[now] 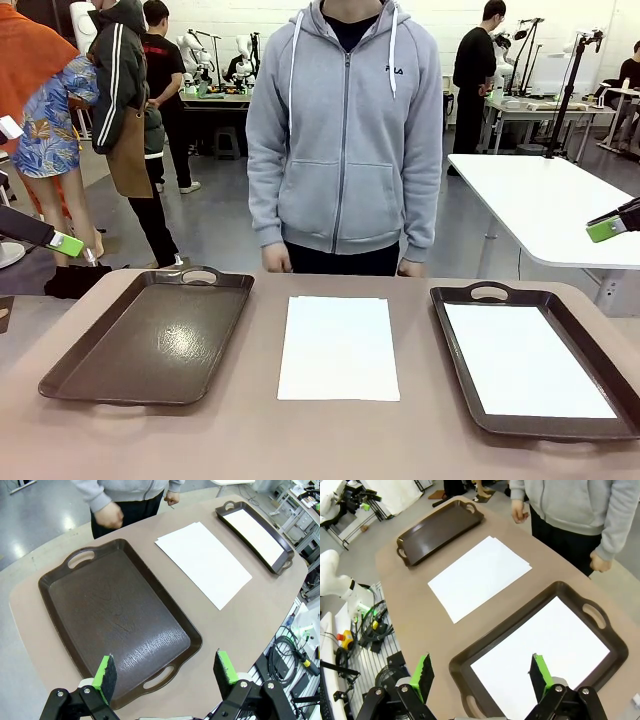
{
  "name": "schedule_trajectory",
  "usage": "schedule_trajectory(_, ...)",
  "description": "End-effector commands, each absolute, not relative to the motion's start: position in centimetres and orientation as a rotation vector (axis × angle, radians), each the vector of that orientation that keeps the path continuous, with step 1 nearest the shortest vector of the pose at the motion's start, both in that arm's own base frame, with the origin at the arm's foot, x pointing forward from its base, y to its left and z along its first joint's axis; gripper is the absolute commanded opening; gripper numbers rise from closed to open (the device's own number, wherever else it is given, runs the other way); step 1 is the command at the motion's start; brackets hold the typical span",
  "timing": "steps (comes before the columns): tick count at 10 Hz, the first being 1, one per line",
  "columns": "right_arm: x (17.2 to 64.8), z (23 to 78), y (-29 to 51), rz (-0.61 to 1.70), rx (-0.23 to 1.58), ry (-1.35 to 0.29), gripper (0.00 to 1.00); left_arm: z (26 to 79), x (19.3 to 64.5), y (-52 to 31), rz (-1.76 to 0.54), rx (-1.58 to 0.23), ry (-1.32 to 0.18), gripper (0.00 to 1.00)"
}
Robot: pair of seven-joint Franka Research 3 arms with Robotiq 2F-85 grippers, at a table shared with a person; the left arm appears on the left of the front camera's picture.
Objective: Sort the A4 documents.
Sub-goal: Receive the A4 Paper.
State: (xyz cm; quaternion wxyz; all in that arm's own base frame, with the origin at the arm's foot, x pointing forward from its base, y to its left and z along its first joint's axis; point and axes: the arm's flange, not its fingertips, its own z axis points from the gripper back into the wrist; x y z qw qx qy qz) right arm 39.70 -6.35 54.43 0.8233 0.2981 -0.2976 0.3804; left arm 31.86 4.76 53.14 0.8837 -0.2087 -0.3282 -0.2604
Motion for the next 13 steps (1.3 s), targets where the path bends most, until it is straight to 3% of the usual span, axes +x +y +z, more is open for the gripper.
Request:
schedule_trajectory(1, 39.63, 54.34, -6.28, 0.816, 0.640, -0.627, 1.00, 53.04, 31.99, 4.87, -0.552, -0.442, -0.693, 1.00)
schedule_trajectory(13, 39.63, 54.34, -6.28, 0.816, 0.640, -0.627, 1.00, 53.04, 31.99, 4.87, -0.552, -0.442, -0.693, 1.00)
